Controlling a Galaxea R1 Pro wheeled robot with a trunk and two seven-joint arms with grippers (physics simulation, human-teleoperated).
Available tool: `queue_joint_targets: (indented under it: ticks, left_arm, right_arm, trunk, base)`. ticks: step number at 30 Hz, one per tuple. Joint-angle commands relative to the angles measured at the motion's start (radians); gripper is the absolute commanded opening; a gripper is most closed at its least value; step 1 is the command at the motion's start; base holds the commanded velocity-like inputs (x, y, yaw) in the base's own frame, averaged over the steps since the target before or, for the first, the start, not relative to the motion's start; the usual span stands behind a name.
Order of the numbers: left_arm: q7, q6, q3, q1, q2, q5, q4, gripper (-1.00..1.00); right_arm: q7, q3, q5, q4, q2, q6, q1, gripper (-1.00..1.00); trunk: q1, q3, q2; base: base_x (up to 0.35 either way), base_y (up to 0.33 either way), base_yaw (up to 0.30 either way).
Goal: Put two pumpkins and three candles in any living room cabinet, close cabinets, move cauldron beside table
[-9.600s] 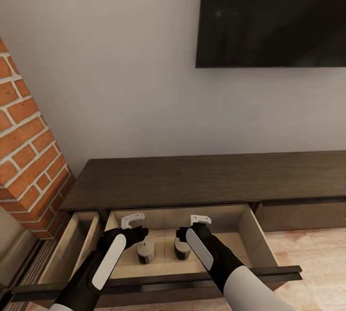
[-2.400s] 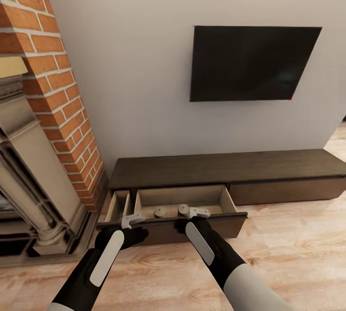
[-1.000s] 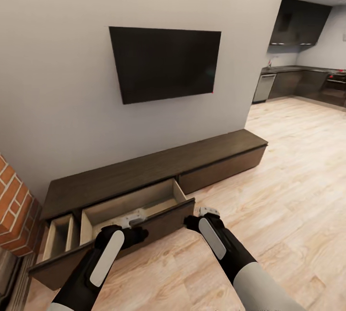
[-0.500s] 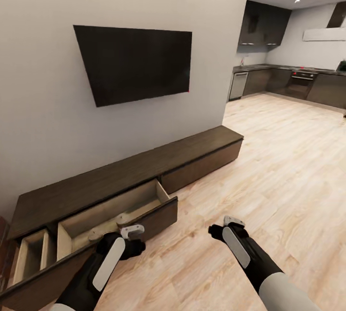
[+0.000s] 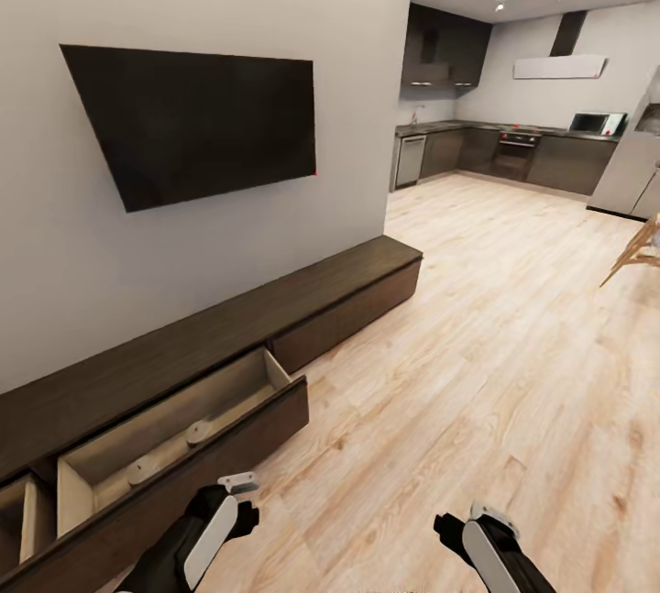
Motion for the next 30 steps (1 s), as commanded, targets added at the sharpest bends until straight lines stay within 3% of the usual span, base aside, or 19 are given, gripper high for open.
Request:
queue_joint_targets:
  ticks: [1, 3, 8, 30]
  left_arm:
    - [0.000, -0.004, -0.016, 0.000, 0.000, -0.001, 0.004, 1.00]
    - [-0.001, -0.009, -0.052, 0.000, -0.001, -0.001, 0.009, 1.00]
    - [-0.001, -0.013, -0.086, 0.000, -0.002, -0.001, 0.011, 1.00]
    - [-0.001, -0.012, -0.096, 0.000, -0.031, -0.003, 0.008, 1.00]
  right_arm:
    - [0.000, -0.001, 0.000, 0.004, 0.000, -0.004, 0.001, 1.00]
    - [0.000, -0.004, 0.000, 0.027, -0.001, -0.020, 0.003, 1.00]
    - [0.002, -0.010, -0.004, 0.106, -0.001, -0.071, 0.004, 1.00]
    - [0.003, -0.012, -0.005, 0.162, -0.003, -0.139, 0.004, 1.00]
  trunk:
    - [0.000, 0.000, 0.000]
    - [0.000, 0.000, 0.000]
    - [0.000, -0.003, 0.000]
    - [0.000, -0.023, 0.000]
  base:
    - [0.000, 0.000, -0.286]
    - [0.000, 0.000, -0.285]
    - [0.000, 0.000, -0.281]
    - [0.000, 0.000, -0.252]
